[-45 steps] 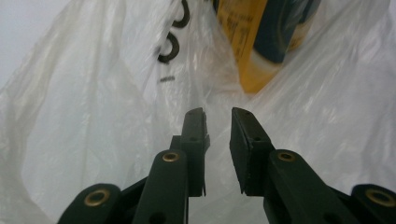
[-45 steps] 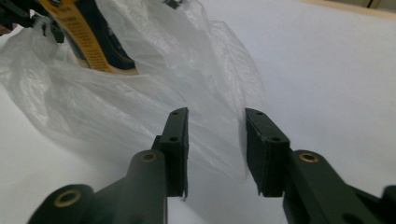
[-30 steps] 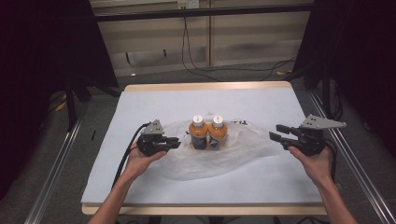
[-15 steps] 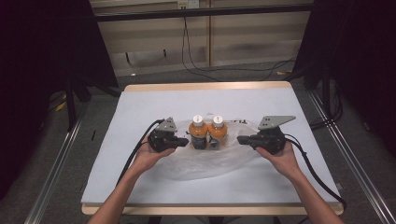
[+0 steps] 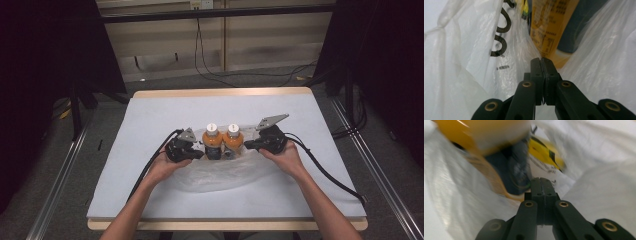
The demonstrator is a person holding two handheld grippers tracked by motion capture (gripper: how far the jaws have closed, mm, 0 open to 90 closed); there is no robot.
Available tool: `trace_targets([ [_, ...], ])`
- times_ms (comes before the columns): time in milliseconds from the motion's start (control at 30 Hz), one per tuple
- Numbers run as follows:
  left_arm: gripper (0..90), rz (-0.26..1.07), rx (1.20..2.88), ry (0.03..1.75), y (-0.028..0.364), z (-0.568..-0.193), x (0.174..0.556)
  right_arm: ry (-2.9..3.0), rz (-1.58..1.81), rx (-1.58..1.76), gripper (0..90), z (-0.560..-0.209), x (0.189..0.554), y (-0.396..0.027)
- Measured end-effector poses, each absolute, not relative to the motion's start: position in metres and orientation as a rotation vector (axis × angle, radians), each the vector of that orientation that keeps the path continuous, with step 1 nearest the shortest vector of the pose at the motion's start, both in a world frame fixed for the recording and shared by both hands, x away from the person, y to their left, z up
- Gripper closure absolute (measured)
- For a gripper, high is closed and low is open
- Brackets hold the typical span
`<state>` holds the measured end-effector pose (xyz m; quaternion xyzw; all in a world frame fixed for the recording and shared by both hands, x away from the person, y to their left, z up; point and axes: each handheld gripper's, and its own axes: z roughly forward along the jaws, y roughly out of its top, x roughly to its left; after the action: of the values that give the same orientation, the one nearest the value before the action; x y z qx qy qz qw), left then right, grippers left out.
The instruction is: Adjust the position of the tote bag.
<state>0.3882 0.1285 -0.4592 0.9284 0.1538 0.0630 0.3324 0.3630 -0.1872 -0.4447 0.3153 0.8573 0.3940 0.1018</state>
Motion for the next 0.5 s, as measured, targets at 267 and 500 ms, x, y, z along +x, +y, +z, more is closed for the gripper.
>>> trace_targets([
  [267, 89.2, 0.151, 2.46, 0.405, 0.125, -0.47, 0.383, 2.661, 0.923, 0.966, 90.0, -0.472, 0.368, -0.181],
  [500, 90.0, 0.214, 2.507, 0.368, 0.126, -0.468, 0.381, 2.65, 0.75, 0.95, 90.0, -0.466, 0.367, -0.188],
])
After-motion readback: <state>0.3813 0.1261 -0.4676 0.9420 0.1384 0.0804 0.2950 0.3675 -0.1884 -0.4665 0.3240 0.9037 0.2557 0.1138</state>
